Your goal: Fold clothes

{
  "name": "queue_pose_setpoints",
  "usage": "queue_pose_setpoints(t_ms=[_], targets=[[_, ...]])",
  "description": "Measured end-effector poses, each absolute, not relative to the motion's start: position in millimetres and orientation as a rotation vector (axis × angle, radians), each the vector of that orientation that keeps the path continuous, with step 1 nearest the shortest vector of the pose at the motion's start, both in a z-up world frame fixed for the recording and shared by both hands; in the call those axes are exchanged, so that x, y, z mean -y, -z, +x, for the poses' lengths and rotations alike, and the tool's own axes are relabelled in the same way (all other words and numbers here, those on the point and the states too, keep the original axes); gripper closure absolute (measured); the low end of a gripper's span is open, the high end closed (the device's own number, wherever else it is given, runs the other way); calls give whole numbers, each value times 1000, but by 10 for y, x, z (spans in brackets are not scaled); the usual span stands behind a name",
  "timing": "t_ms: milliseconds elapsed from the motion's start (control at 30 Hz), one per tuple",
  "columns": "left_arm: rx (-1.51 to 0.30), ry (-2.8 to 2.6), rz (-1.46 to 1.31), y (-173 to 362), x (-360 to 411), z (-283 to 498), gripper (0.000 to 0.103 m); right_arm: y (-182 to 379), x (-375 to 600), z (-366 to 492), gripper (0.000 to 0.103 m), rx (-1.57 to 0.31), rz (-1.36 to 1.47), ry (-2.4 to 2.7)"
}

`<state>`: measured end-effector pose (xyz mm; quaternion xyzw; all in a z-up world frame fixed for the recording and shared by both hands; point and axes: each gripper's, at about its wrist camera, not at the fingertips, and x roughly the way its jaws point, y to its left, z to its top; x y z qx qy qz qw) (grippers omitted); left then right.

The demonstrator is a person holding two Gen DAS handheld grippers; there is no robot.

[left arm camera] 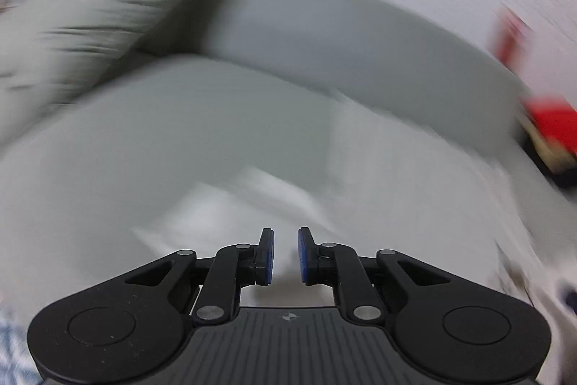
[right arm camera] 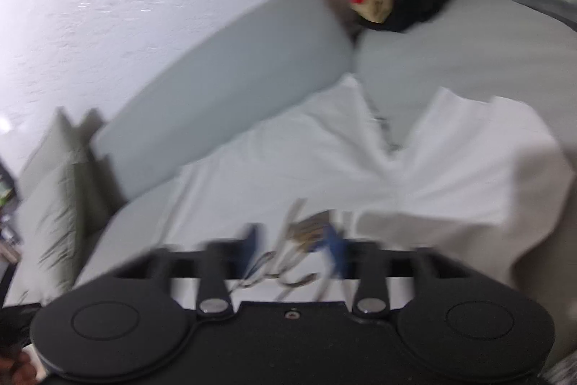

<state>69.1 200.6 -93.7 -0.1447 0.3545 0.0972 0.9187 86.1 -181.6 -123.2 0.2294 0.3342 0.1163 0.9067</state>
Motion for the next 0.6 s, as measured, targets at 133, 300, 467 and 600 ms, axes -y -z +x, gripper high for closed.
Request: queue_pose_setpoints(t_ms=[133, 300, 467, 600], targets=[[-885, -283, -79, 1203, -1638, 948, 84, 1323, 1629, 946, 84, -738, 309, -221], [-960, -442, 58, 1233, -1753, 801, 80, 1536, 1842, 1074, 99, -875, 199, 123], [-866, -557, 105, 1140, -1741, 300, 94, 1462, 2176, 876, 103, -826, 217, 160], [-642, -478, -43, 875, -1818, -22, 83, 1309, 2280, 594, 90, -748, 257, 39]])
